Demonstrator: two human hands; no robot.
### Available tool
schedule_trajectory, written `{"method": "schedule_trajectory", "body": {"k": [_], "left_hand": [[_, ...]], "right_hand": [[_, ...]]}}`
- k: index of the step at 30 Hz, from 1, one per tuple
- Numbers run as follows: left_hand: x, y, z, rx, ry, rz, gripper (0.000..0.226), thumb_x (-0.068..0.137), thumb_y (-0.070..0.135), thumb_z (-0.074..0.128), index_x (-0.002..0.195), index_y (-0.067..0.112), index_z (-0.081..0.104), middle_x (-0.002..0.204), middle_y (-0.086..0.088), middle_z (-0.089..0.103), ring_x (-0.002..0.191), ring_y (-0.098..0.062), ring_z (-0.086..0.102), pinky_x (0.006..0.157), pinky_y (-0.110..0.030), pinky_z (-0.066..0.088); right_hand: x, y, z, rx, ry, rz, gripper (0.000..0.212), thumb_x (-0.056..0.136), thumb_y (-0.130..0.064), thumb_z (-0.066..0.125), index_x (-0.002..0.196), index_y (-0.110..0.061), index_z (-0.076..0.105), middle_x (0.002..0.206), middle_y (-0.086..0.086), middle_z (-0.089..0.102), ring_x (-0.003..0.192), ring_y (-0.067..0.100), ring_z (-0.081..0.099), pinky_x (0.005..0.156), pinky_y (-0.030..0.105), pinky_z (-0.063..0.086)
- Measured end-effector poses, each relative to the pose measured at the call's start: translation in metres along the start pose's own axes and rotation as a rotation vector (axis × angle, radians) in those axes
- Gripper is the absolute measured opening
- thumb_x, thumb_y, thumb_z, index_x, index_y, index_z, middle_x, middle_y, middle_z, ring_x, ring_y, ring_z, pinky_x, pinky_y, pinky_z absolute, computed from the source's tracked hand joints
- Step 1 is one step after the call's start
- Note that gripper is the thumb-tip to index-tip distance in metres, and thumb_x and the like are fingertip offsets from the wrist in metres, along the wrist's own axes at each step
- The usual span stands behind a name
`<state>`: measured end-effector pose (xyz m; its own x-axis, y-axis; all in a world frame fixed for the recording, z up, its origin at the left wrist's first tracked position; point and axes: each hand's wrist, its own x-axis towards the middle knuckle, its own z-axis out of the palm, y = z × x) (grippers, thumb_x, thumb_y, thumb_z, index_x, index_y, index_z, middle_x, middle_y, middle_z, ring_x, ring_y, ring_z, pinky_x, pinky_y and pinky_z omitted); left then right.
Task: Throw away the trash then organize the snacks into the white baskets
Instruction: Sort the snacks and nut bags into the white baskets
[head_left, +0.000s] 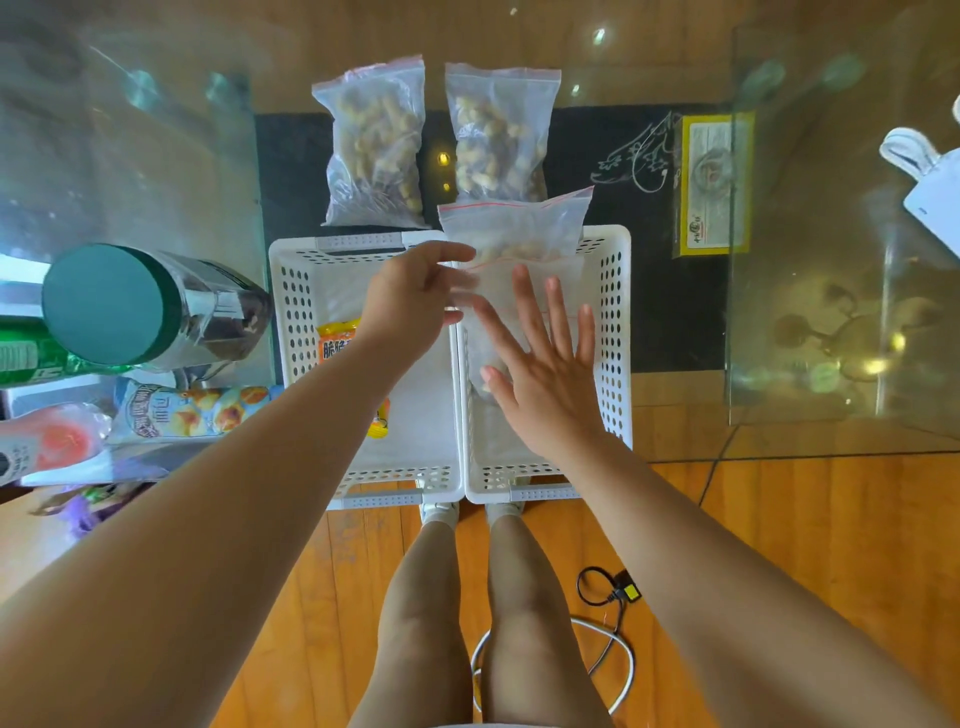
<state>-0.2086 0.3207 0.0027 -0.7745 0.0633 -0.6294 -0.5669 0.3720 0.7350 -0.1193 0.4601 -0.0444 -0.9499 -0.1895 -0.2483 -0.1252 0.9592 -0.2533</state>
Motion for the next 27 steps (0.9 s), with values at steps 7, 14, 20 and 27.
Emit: {"method": "schedule_trajectory", "body": {"k": [7,14,20,27], "left_hand": [[0.001,0.014,-0.022,0.04,0.122,0.022,0.036,0.089,-0.004,0.038,0.106,0.021,0.058,0.099,0.0,0.064,0.089,-0.014,0.063,0.077,-0.029,0.053],[0.045,0.031,-0.067,0.239,0.246,0.122,0.034,0.09,0.005,0.046,0.118,0.018,0.06,0.102,0.004,0.065,0.093,-0.011,0.061,0.087,-0.022,0.048],[0.128,0.051,-0.082,0.472,0.278,0.267,0.039,0.089,0.009,0.052,0.128,0.017,0.052,0.124,-0.003,0.058,0.109,-0.017,0.054,0.092,-0.019,0.036],[0.187,0.048,-0.086,0.905,0.102,0.177,0.053,0.096,0.019,0.045,0.145,0.02,0.026,0.15,-0.009,0.034,0.135,-0.032,0.034,0.108,-0.047,0.032]], "right_hand": [[0.008,0.005,-0.019,0.141,-0.023,-0.054,0.062,0.09,-0.04,0.049,0.146,-0.032,0.025,0.158,0.008,0.01,0.145,0.03,0.007,0.112,0.056,0.005],[0.088,0.014,-0.089,0.331,0.356,0.017,0.043,0.09,-0.036,0.044,0.127,-0.017,0.055,0.14,0.014,0.044,0.131,0.026,0.035,0.103,0.042,0.022],[0.202,0.042,-0.088,0.243,0.07,0.167,0.047,0.088,-0.029,0.053,0.134,-0.019,0.043,0.147,0.007,0.031,0.133,0.028,0.033,0.105,0.038,0.026],[0.259,0.058,-0.055,0.221,-0.243,0.216,0.07,0.09,-0.035,0.052,0.148,-0.025,0.015,0.16,0.001,0.001,0.146,0.026,0.004,0.116,0.047,0.013]]}}
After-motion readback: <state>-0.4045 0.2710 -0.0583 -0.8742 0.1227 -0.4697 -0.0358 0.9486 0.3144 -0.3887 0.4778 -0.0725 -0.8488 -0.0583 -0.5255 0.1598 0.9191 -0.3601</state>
